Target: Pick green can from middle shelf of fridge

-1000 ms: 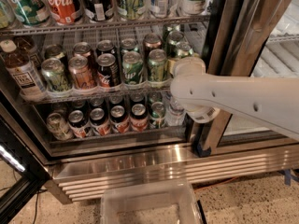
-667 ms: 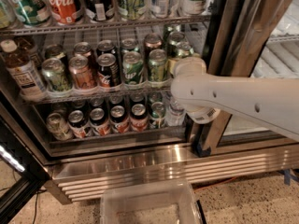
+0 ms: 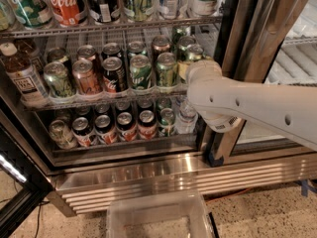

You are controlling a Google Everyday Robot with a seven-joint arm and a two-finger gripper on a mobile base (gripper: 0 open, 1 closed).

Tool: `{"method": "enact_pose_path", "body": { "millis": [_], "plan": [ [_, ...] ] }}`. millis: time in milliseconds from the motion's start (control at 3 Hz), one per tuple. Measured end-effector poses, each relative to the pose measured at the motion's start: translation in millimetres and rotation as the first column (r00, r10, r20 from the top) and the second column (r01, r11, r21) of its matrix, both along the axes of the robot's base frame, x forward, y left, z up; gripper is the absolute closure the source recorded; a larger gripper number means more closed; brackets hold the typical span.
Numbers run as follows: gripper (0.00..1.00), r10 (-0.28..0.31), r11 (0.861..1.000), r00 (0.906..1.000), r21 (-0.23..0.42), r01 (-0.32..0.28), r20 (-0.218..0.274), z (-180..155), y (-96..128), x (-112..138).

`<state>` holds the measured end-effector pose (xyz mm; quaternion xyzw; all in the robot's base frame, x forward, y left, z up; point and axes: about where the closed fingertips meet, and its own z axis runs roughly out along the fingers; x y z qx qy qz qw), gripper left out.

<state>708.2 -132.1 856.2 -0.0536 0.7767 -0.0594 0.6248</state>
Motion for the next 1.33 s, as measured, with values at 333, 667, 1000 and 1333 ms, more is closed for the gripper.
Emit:
{"method": "enact_pose_path", "body": {
  "millis": [333,667,1000,1333],
  "plan": [
    [1.0,0.014,1.0,0.9999,0.002,-0.014,0.0,1.8,0.3,-2.2],
    [1.0,0.028,1.0,0.9996,0.003,-0.028,0.0,4.0,0.5,-3.9],
    [1.0,0.043,0.999,0.9991,0.005,-0.043,0.001,7.0,1.1,-6.1],
    [1.0,0.056,0.998,0.9984,0.005,-0.056,0.005,10.8,1.5,-8.7]
  ]
}}
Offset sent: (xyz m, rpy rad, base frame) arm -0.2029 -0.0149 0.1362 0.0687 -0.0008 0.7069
